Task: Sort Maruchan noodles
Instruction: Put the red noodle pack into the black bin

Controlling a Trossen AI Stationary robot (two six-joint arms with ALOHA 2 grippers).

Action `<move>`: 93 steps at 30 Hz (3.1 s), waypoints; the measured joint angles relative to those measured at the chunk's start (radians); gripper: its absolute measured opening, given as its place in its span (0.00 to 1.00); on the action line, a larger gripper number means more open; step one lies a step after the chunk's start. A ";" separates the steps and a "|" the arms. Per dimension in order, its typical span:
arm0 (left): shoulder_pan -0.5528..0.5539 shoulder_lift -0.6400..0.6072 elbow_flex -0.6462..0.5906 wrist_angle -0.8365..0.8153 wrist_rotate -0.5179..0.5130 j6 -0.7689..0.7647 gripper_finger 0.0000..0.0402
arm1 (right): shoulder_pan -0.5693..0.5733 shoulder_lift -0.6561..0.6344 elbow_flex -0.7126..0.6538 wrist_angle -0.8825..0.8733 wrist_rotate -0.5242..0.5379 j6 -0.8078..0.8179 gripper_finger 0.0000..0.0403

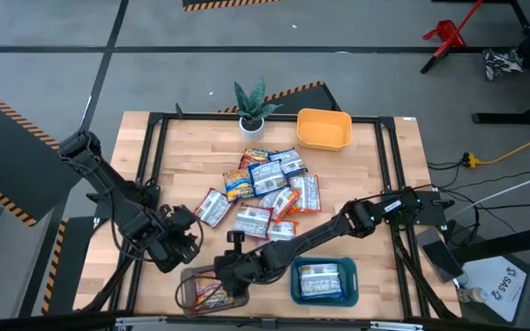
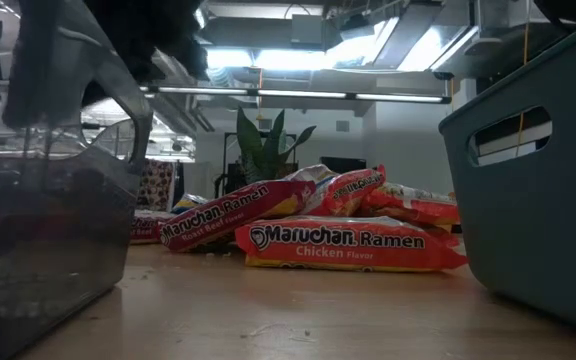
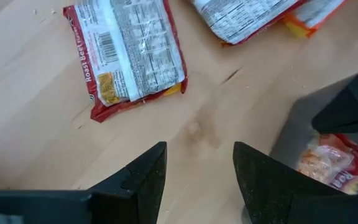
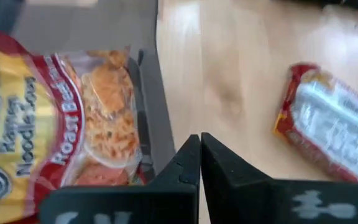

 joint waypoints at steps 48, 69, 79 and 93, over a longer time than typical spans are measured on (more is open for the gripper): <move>0.531 -0.580 -0.694 0.978 0.178 1.019 0.47 | -0.132 -0.325 -0.009 -0.911 -0.034 -0.117 0.52; 0.684 -0.207 -0.694 1.387 0.427 1.102 0.47 | -0.130 -1.005 -1.149 0.172 -0.041 -0.207 0.52; 0.688 -0.003 -0.693 1.515 0.437 1.100 0.47 | -0.131 -0.861 -1.232 0.486 -0.140 -0.675 0.52; 0.690 0.212 -0.691 1.713 0.465 1.095 0.47 | -0.132 -0.788 -1.234 0.468 -0.135 -0.941 0.53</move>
